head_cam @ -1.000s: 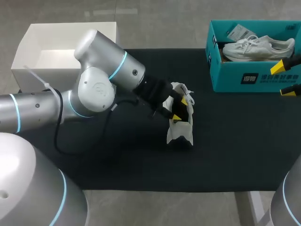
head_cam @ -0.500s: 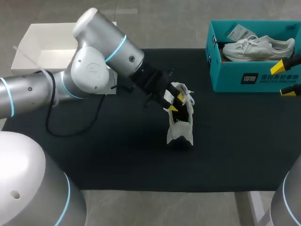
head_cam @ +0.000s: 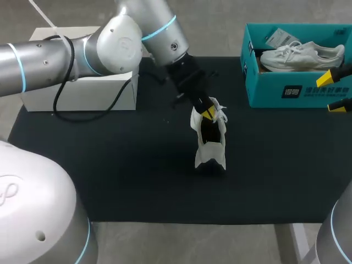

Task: Take the shoe out of the shoebox, open the shoe tongue, remove and reinsert the insole, then place the shoe into the shoebox

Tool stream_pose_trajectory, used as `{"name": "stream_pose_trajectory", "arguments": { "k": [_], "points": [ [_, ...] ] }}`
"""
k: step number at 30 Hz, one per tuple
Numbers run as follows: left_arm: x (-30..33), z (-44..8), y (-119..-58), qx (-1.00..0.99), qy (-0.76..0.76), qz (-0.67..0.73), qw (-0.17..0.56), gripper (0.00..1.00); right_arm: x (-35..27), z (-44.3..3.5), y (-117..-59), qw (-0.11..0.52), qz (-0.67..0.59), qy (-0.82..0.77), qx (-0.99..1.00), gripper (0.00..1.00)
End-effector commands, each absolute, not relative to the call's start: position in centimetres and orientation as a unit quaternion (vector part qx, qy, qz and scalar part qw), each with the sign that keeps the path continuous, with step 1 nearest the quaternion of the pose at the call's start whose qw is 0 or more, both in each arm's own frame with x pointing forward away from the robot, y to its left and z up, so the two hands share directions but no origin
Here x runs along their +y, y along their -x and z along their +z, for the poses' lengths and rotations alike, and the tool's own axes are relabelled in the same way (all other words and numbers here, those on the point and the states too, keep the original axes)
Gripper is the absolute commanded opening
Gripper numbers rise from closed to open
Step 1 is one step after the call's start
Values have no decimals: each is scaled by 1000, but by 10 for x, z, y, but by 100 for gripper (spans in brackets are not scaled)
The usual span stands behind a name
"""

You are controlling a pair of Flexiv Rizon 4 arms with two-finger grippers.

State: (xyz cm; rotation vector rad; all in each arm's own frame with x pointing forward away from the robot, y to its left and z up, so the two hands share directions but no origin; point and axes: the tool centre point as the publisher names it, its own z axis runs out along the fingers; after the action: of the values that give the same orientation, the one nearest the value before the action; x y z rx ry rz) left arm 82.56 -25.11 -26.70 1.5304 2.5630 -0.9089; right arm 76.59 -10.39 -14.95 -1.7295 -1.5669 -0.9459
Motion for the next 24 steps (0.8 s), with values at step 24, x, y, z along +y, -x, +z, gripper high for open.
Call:
{"name": "stream_pose_trajectory", "arguments": {
  "k": [24],
  "points": [
    [-277,-359,-834,754,-641,-127,-63,0,-104,-149,-766,306,-356,655,-592,100]
  ]
}}
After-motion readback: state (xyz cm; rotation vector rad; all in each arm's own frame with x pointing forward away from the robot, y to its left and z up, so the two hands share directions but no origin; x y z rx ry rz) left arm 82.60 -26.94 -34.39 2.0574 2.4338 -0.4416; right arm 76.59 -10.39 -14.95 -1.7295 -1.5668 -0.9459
